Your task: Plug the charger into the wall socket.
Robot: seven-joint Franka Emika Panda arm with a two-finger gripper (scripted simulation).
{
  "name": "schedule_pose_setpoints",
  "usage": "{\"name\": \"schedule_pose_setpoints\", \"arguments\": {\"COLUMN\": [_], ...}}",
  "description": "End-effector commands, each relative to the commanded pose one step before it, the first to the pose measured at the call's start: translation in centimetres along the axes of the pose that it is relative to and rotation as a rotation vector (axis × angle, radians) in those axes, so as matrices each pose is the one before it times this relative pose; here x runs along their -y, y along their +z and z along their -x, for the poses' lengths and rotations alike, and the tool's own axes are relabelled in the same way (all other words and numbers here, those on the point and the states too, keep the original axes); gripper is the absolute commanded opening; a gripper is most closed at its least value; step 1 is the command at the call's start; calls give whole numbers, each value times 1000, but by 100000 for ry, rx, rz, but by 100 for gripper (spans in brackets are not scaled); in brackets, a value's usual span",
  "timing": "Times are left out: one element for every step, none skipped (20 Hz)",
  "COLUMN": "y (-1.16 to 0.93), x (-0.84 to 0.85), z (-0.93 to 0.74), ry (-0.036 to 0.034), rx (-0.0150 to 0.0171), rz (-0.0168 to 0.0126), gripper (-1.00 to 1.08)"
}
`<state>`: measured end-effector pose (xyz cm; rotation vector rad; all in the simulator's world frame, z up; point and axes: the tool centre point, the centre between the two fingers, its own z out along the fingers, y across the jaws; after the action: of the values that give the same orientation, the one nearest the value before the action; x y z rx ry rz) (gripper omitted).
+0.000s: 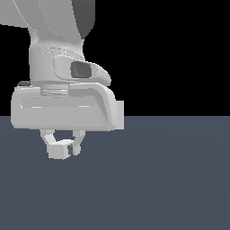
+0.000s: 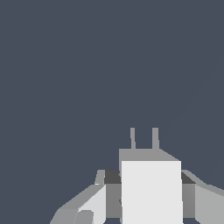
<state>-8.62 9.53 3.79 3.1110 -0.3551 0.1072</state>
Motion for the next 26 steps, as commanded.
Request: {"name": "schedule_pose_setpoints", "arguments": {"y": [-500,-191,-190,-190,-190,-190,-190,-191,-191,-192,-193,-194,-195,-196,-197,-198,-197,-189,-180,-171,-161,-152,-142,-132,-122,-112], "x": [-911,-357,-356,-355,-355,-354,-354,-354,-355,-355,-356,-357,-358,-360,-361,-363,-360,-344,-328,-310,-293,-276,-258,-239,-220,-201], "z": [-883,-346,-346,-346,-347,-348,-349,-351,-353,-355,-358,-361,-364,-368,-372,-377,-378,-364,-350,-335,-319,-303,-286,-270,-252,-235], "ry": [-4439,-1730,-1728,-1727,-1727,-1729,-1732,-1737,-1742,-1751,-1759,-1770,-1782,-1795,-1811,-1827,-1823,-1752,-1675,-1597,-1515,-1432,-1347,-1261,-1172,-1081], "rx": [-64,-7,-6,-5,-4,-3,-2,-1,0,0,1,2,3,3,4,5,6,7,7,8,9,9,9,10,10,10], "rz": [-291,-116,-117,-118,-120,-121,-122,-124,-125,-126,-128,-129,-131,-133,-134,-136,-136,-130,-124,-118,-112,-105,-99,-92,-85,-78], "gripper": [-100,-100,-100,-100,-100,-100,-100,-100,-100,-100,-100,-100,-100,-100,-100,-100,-100,-100,-100,-100,-100,-100,-100,-100,-100,-100]}}
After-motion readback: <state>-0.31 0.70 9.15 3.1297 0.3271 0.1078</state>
